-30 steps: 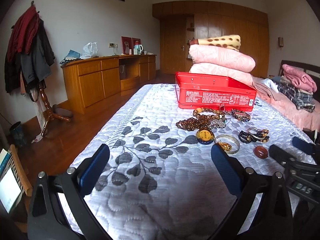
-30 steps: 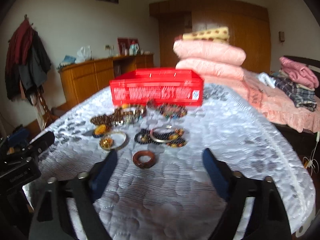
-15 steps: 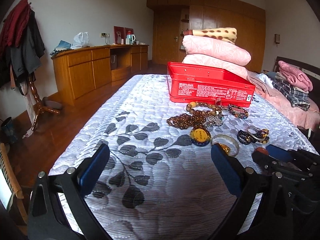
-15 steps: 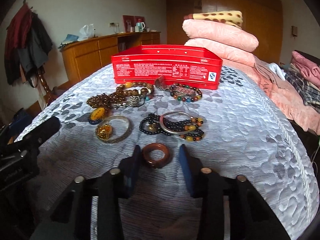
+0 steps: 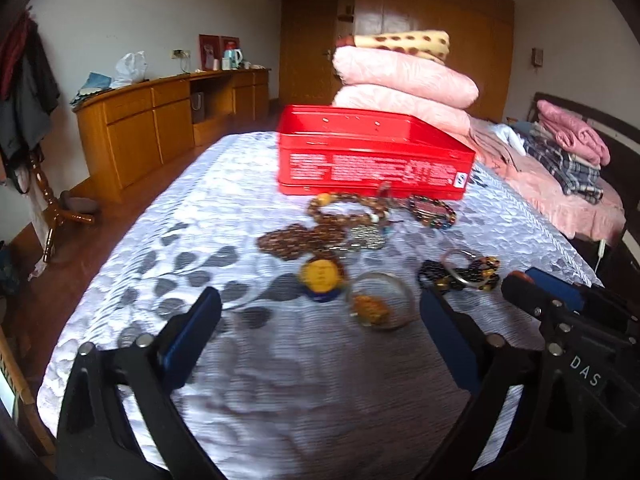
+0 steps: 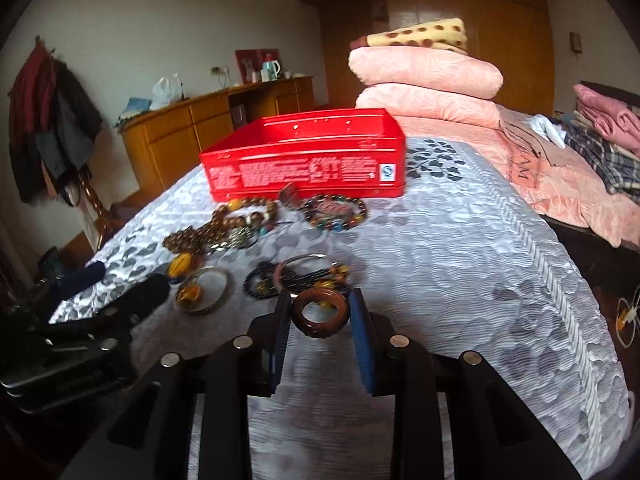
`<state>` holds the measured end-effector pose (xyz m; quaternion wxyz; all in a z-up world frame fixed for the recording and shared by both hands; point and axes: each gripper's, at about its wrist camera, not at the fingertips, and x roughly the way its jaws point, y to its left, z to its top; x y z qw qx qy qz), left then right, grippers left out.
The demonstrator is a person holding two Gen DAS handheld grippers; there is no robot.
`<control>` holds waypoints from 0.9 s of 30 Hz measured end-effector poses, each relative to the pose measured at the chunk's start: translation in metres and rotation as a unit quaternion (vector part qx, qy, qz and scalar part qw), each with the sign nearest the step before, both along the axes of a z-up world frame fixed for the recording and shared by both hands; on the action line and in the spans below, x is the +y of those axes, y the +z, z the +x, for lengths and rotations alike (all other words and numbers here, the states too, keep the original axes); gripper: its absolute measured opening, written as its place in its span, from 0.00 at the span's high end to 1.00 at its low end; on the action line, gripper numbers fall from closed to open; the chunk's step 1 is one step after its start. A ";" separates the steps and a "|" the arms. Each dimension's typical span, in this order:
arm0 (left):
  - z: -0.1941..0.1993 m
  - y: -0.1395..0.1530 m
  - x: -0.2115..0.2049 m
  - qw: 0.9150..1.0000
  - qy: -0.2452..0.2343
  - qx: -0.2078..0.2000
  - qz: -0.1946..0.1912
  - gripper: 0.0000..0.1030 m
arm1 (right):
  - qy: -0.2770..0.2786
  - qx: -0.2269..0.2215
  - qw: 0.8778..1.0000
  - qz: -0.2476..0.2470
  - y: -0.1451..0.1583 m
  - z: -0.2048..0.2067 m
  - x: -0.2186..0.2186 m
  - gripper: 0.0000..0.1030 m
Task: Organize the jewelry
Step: 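Grasp the brown wooden ring with the right tool while the left tool grasps a small gold charm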
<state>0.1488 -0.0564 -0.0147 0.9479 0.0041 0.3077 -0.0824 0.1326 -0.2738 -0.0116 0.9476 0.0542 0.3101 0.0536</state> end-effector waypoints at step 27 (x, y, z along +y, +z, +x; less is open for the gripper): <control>0.024 -0.016 -0.009 0.994 -0.010 0.101 -0.033 0.89 | 0.002 0.011 0.999 0.037 -0.010 0.013 -0.021 0.71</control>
